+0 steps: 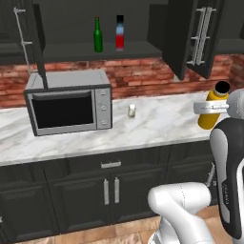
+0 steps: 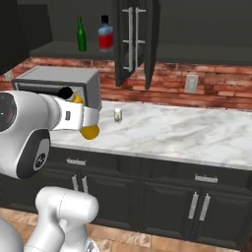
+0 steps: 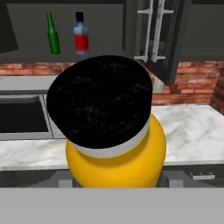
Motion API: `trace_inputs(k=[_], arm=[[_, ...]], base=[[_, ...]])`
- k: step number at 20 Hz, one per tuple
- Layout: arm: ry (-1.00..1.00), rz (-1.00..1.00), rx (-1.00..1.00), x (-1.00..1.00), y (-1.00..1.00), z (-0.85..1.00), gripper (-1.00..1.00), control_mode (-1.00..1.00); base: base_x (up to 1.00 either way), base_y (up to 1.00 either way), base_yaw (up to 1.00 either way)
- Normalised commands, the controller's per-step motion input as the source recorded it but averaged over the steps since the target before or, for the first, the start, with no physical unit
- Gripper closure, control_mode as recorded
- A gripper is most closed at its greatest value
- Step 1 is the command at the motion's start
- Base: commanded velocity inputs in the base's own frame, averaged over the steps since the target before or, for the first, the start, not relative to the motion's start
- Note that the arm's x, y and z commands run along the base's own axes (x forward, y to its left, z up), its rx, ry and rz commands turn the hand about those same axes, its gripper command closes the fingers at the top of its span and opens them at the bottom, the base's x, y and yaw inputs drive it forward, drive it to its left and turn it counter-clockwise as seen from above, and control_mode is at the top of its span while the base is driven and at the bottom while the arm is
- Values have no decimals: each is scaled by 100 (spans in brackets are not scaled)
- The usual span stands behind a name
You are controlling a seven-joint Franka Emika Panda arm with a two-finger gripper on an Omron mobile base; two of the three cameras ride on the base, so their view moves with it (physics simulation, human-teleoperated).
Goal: Sort all alcoholic drinks to one cabinet, and non-alcoholic drinks to the other.
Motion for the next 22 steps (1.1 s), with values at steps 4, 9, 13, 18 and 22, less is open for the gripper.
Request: trace_inputs(k=[4,9,13,18,22], arm=[[0,0,0,0,0,0,100,100],[0,0,0,0,0,0,100,100],[0,0,0,0,0,0,100,100],[0,0,0,0,0,0,100,100],[0,0,0,0,0,0,100,100]], base=[[0,-49,0],[1,-49,0],[6,-48,0],[6,-44,0],[13,-41,0]])
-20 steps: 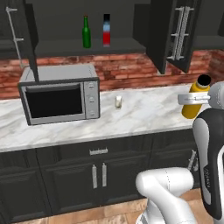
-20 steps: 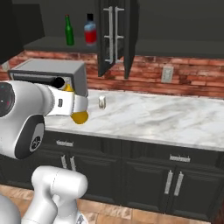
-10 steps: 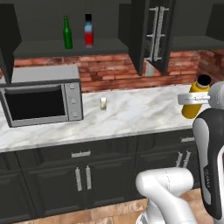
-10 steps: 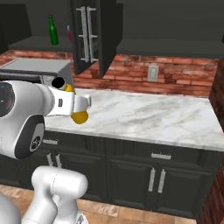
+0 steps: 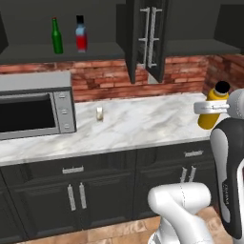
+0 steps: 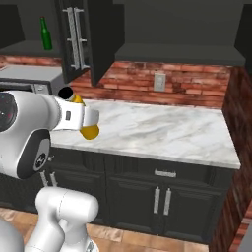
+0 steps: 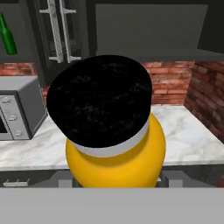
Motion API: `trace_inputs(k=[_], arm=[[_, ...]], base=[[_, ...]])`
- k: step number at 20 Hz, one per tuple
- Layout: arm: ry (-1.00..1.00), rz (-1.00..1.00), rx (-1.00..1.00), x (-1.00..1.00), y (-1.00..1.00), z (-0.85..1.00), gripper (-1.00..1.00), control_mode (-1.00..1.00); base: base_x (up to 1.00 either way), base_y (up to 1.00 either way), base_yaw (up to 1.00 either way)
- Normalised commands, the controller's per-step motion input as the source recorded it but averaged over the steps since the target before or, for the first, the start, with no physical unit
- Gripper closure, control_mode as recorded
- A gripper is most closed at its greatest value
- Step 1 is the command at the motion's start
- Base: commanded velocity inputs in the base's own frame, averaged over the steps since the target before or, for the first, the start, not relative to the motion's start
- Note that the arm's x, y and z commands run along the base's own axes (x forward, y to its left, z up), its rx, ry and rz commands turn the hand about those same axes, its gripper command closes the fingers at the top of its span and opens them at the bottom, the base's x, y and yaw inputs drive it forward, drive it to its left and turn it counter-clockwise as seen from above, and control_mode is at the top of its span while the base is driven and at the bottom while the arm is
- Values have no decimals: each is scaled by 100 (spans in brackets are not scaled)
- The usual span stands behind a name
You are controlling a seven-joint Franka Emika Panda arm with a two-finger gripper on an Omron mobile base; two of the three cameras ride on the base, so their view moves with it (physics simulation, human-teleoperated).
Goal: Sort all alcoholic drinks to one cabinet, and non-alcoholic drinks to the other.
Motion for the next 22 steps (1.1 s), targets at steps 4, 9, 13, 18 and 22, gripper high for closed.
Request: trace_inputs(k=[4,9,13,18,22], arm=[[0,0,0,0,0,0,100,100],[0,0,0,0,0,0,100,100],[0,0,0,0,0,0,100,100],[0,0,0,0,0,0,100,100],[0,0,0,0,0,0,100,100]], base=[[25,-34,0],[28,-35,0],[32,-35,0],[33,-36,0],[33,-34,0]])
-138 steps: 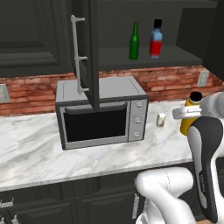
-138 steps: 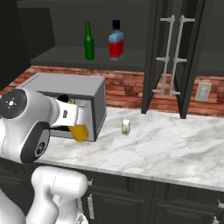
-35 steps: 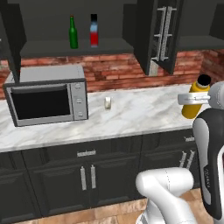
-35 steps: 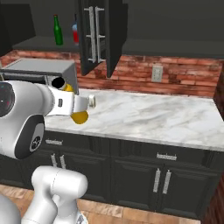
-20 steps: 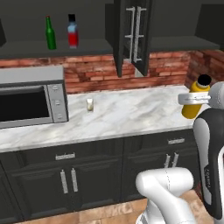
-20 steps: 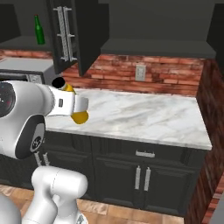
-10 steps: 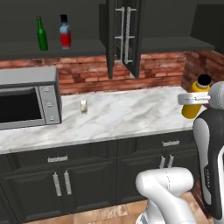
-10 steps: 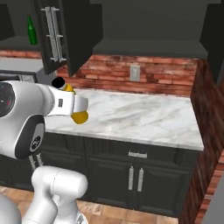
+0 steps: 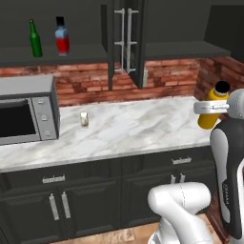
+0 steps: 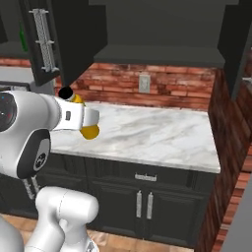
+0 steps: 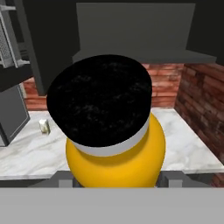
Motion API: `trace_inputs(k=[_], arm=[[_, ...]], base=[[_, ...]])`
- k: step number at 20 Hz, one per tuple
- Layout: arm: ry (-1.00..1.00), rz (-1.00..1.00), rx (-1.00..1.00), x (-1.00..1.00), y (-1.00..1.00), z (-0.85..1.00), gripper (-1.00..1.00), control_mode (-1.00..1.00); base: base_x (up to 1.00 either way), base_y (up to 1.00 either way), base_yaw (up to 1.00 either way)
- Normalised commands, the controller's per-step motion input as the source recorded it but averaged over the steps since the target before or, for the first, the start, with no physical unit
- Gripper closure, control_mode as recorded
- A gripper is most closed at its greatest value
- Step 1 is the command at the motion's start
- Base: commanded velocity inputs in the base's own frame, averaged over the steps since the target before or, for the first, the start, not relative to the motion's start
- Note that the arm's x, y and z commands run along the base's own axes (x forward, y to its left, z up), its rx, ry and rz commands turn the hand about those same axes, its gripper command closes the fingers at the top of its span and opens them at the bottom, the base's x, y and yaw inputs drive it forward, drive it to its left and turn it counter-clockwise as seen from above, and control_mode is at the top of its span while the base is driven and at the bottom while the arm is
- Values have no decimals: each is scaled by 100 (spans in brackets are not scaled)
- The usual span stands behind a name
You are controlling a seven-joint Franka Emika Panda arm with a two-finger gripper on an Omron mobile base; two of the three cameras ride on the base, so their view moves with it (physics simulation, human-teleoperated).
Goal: Sort all alcoholic drinks to one cabinet, and non-alcoholic drinks to the other.
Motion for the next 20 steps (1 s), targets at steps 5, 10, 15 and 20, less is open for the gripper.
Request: trace_inputs(k=[5,10,15,20], arm=[[0,0,0,0,0,0,100,100],[0,0,0,0,0,0,100,100],[0,0,0,0,0,0,100,100],[0,0,0,0,0,0,100,100]], base=[[35,-32,0],[36,-31,0],[39,-31,0],[37,-29,0]])
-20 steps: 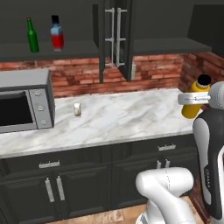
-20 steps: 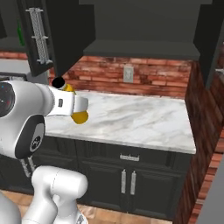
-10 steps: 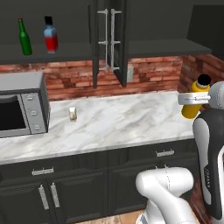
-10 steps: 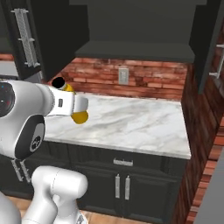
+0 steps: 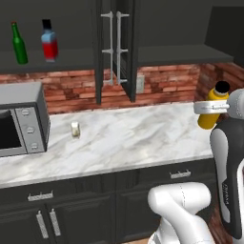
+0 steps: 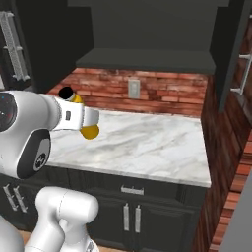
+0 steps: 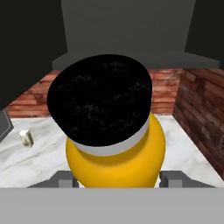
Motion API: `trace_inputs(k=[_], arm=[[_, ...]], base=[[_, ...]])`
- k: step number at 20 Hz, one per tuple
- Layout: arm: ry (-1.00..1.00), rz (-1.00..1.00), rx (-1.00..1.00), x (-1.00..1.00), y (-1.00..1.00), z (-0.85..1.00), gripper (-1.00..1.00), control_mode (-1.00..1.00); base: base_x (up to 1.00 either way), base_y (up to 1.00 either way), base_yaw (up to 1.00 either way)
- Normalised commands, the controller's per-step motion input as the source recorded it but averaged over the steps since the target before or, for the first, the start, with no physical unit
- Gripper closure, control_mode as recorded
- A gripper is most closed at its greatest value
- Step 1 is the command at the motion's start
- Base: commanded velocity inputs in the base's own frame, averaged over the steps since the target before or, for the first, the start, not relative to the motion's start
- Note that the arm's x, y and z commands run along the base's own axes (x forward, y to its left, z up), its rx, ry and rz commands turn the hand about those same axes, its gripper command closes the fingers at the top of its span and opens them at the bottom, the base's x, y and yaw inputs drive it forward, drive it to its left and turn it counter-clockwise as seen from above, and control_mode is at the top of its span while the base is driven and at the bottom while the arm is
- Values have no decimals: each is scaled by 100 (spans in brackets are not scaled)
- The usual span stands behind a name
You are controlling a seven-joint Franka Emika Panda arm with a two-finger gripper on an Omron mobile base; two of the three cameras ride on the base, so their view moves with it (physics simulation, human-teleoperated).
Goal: Sort all alcoholic drinks to one cabinet, and non-alcoholic drinks to the other.
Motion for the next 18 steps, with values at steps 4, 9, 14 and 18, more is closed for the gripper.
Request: trace_inputs(k=[4,9,14,18], arm=[[0,0,0,0,0,0,100,100],[0,0,0,0,0,0,100,100],[0,0,0,0,0,0,100,100],[0,0,0,0,0,0,100,100]], base=[[34,-28,0],[32,-29,0],[31,-28,0],[35,-27,0]])
